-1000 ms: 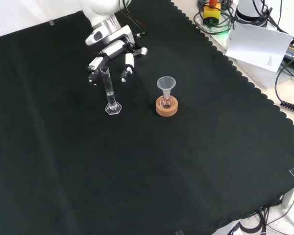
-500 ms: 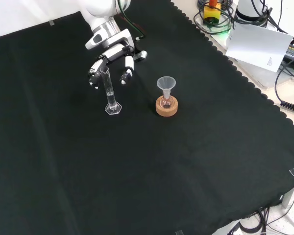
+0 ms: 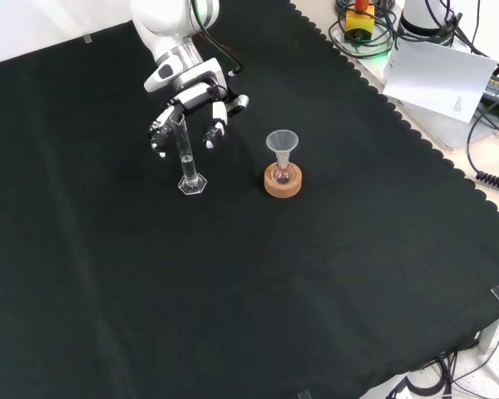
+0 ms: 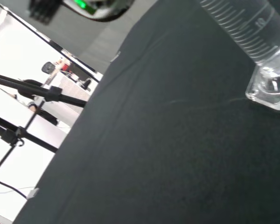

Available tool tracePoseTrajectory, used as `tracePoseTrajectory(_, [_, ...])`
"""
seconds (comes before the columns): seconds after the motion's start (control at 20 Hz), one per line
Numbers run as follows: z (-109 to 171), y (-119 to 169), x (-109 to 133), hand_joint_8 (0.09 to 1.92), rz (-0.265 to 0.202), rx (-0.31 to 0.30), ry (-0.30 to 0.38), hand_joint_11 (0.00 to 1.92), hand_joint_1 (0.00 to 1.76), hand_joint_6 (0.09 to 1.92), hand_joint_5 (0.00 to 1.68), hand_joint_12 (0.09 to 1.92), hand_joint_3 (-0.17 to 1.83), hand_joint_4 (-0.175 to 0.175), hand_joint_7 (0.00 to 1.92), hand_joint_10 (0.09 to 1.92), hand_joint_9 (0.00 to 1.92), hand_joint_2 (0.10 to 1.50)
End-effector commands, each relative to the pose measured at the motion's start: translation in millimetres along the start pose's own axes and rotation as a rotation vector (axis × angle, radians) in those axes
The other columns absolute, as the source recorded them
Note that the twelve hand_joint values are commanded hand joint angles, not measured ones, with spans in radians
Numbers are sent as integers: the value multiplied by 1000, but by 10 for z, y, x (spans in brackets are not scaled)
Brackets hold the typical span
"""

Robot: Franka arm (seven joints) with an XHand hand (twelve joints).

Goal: Pick up the graduated cylinder.

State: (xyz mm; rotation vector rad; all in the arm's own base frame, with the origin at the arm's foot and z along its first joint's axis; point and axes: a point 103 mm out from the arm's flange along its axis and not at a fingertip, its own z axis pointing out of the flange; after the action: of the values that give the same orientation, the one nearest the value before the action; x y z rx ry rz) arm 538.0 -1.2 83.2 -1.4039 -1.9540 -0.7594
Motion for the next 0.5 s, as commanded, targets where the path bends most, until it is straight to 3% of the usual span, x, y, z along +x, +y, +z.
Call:
tracePoseTrajectory(0.05, [59, 54, -9, 638, -19, -22, 26, 293, 962, 87, 473, 1326, 634, -44, 373, 574, 577, 682])
tracePoseTrajectory(0.5, [147, 95, -82, 631, -33, -48, 92, 326, 1001, 87, 531, 1311, 670, -37, 405, 560, 610, 671])
